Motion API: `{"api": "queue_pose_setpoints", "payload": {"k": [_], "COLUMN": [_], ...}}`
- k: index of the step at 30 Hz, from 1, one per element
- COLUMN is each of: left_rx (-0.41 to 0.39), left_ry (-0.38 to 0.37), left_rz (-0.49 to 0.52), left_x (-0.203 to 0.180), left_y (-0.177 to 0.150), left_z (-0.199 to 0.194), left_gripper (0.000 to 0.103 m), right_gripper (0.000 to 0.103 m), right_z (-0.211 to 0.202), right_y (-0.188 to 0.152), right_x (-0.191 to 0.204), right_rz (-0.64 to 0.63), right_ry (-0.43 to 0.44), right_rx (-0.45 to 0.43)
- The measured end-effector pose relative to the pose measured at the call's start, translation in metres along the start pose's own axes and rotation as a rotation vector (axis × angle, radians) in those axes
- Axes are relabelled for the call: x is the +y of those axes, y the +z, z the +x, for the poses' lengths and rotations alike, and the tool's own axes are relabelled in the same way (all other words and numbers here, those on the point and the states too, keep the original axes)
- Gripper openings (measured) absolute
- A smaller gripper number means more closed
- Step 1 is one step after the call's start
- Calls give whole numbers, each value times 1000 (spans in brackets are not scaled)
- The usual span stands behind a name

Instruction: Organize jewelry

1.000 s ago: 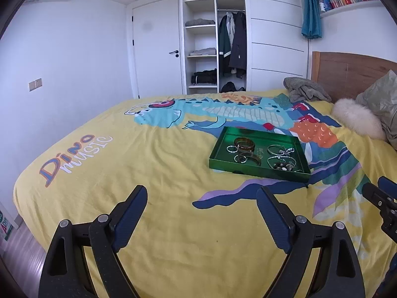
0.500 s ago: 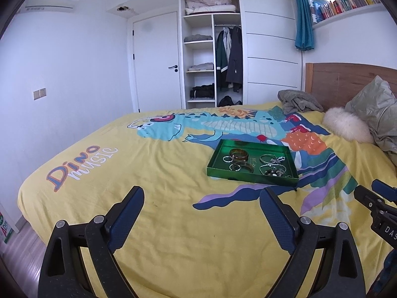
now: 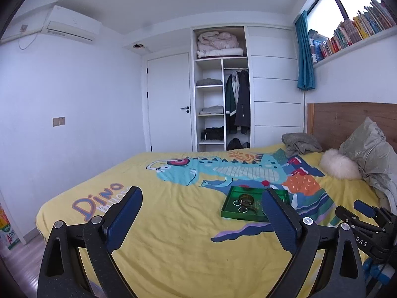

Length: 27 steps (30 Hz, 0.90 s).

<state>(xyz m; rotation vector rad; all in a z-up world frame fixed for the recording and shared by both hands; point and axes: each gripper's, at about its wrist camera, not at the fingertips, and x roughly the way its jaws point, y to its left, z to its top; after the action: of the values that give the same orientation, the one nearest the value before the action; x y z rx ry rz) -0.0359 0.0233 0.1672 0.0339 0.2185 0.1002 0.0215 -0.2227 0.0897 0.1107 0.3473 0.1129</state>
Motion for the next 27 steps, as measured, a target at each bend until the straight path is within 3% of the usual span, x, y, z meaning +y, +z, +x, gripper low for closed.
{"api": "queue_pose_setpoints", "payload": {"k": [6, 15, 27], "left_rx": [-12, 101, 110], "left_ry": [10, -25, -146], "left_rz": [-23, 2, 40], "left_x": [19, -5, -44], "left_y": [22, -23, -34], "left_z": [-16, 24, 31], "left_gripper": [98, 98, 98], "right_gripper": [59, 60, 60], "right_z": [-16, -25, -30], "right_y": [18, 12, 11], "right_x": [9, 21, 12], "right_rz": [6, -33, -34], "right_ry": [18, 26, -6], "right_rx": [-47, -35, -37]}}
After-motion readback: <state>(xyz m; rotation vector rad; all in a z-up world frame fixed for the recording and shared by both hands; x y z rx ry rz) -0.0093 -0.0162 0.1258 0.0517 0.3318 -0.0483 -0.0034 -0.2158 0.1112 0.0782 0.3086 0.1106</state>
